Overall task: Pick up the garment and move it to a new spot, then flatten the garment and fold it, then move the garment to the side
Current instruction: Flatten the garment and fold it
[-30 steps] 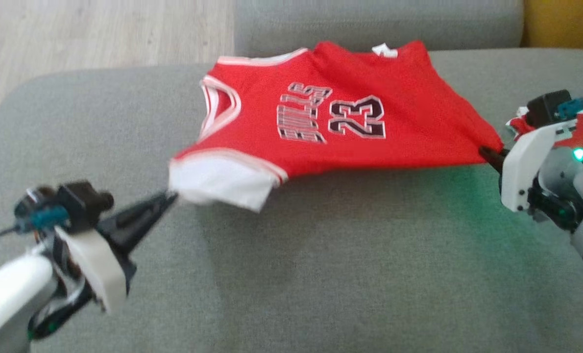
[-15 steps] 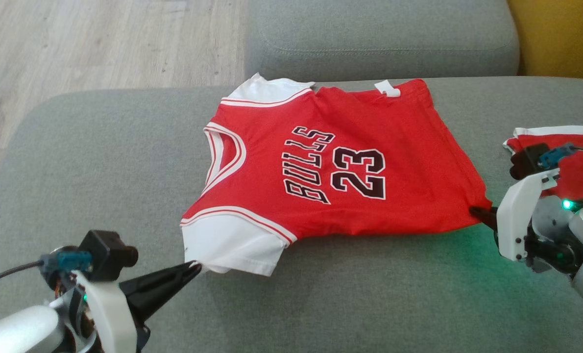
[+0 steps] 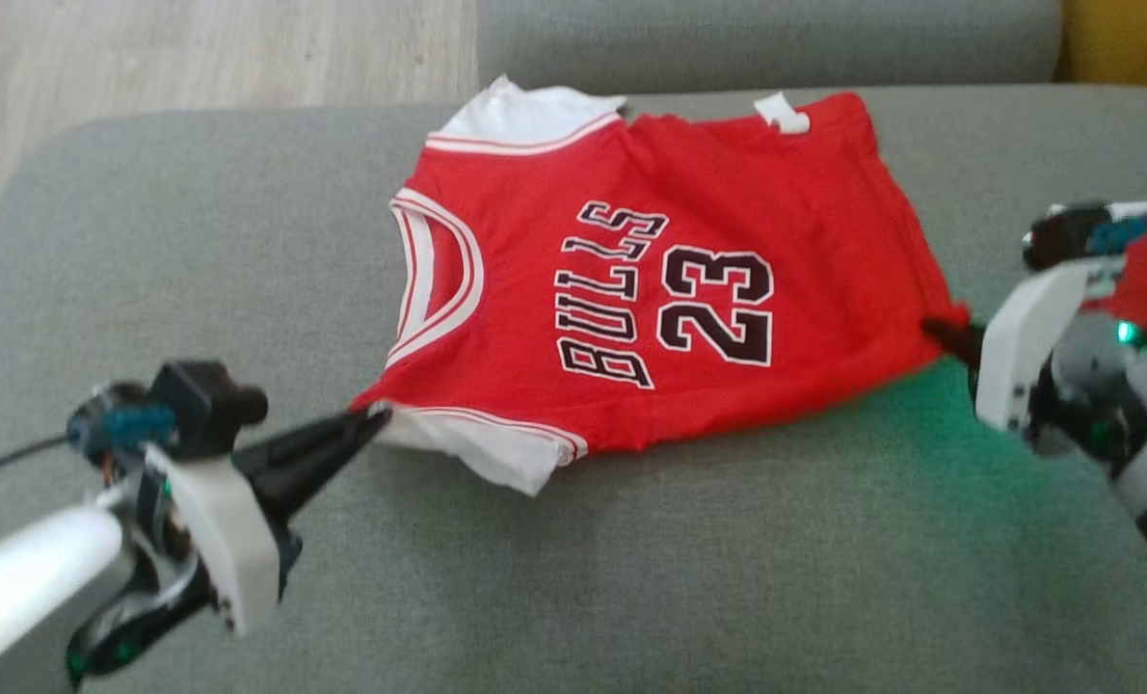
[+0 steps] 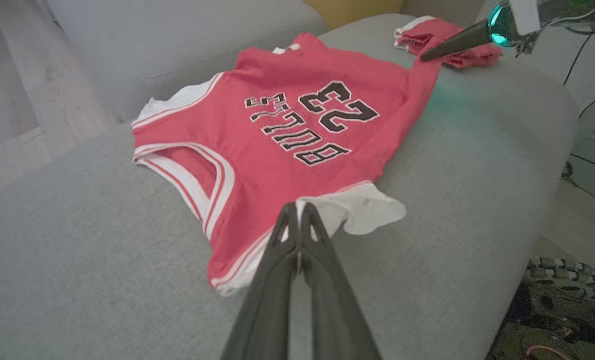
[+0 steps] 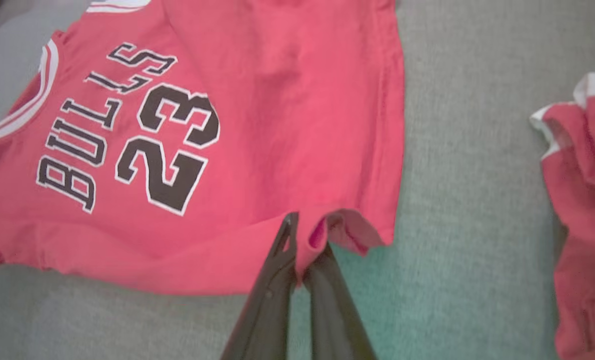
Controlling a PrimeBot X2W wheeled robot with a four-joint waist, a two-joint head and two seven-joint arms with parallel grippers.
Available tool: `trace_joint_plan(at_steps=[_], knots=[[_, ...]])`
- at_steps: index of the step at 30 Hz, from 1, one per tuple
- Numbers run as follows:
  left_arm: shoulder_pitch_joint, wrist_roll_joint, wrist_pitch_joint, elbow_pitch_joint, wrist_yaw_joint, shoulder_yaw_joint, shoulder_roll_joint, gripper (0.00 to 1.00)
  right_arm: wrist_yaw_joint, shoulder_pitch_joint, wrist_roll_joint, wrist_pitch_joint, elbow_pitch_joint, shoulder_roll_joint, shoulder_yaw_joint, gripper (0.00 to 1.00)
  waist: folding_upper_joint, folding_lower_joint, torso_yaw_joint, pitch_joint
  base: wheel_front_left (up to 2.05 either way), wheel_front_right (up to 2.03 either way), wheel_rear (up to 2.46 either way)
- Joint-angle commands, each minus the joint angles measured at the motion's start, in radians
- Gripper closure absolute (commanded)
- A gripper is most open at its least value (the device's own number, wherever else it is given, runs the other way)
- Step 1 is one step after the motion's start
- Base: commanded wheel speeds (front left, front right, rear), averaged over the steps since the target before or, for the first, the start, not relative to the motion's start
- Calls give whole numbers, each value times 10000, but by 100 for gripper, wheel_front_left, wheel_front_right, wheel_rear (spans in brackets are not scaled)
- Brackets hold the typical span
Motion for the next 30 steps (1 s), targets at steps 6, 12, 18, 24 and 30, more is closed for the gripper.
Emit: trace_joint_plan(at_steps=[6, 12, 18, 24, 30], knots=[[-1527, 484, -138, 1078, -109, 824, -371, 100, -7, -1164, -634, -144, 614, 406, -699, 100, -1, -1, -86, 676, 0, 0, 0], [-2628, 852, -197, 2610, -214, 874, -1165, 100, -7, -1918, -1348, -188, 1481, 842, -1133, 100, -1, -1, -171, 1229, 0, 0, 0], [-3589, 1265, -424, 4122, -274, 768, -1831, 100, -7, -2467, -1791, -298, 1961, 1206, -1430, 100, -1, -1, -274, 1700, 0, 0, 0], [-4425, 1633, -880, 5399, -294, 743, -2363, 100, -7, -2758, -2031, -306, 2128, 1496, -1508, 100, -1, -1, -363, 1966, 0, 0, 0], [-4955, 1910, -1297, 6391, -303, 641, -2729, 100, -7, -2865, -2181, -253, 2154, 1590, -1478, 100, -1, -1, -416, 2015, 0, 0, 0]])
